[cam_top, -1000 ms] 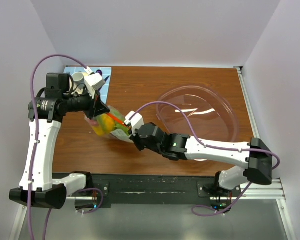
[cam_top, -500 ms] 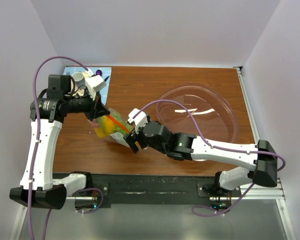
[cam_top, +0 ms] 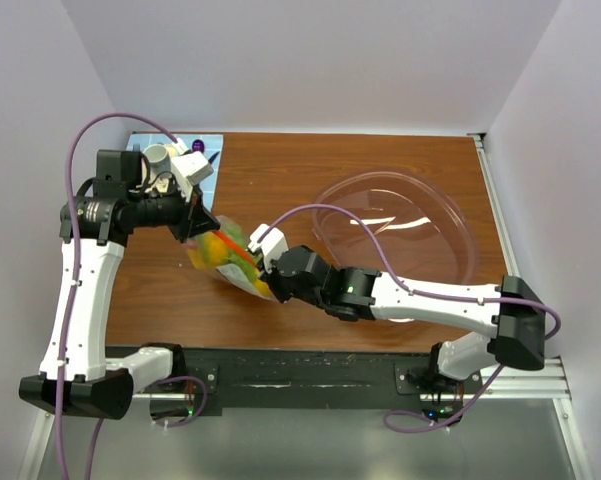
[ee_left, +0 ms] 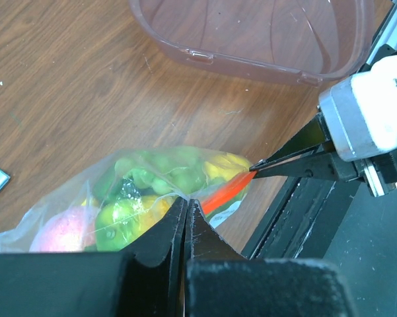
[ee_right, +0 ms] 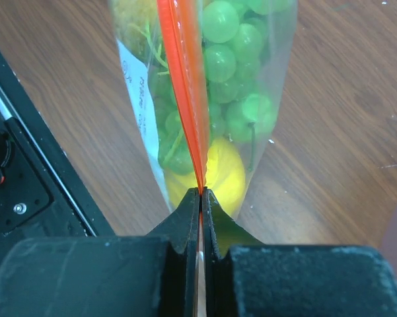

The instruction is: Open the zip-top bag and remove the fake food

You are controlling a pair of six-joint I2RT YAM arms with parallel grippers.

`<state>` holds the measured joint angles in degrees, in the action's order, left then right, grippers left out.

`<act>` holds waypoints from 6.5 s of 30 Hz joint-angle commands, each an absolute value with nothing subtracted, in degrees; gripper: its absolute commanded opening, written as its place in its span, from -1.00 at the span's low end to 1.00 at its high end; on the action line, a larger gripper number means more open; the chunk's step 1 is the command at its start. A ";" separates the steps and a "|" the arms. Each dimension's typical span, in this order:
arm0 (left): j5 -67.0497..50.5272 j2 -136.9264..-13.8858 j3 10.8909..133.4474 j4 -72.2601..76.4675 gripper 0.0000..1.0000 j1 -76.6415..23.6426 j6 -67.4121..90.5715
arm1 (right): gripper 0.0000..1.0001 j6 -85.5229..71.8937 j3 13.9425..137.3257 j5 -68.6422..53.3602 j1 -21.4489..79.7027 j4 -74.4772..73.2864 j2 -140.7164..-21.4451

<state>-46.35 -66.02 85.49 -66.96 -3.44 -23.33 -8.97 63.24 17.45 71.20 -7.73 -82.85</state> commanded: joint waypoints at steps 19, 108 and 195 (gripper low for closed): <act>-64.50 -52.50 80.44 -64.69 1.00 -3.60 -47.53 | -1.00 -3.43 73.74 16.70 70.23 -15.29 -82.09; -67.94 -64.42 69.53 -73.56 -1.00 -8.61 -67.50 | -0.52 -10.28 37.35 4.14 65.13 23.73 -55.55; -71.97 -67.77 74.44 -72.43 0.66 -19.42 -61.72 | -1.00 -6.15 50.89 -10.10 65.13 10.02 -65.48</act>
<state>-67.66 -69.45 74.26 -74.61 -19.42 -65.21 -7.09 47.09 -7.55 64.97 9.76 -66.85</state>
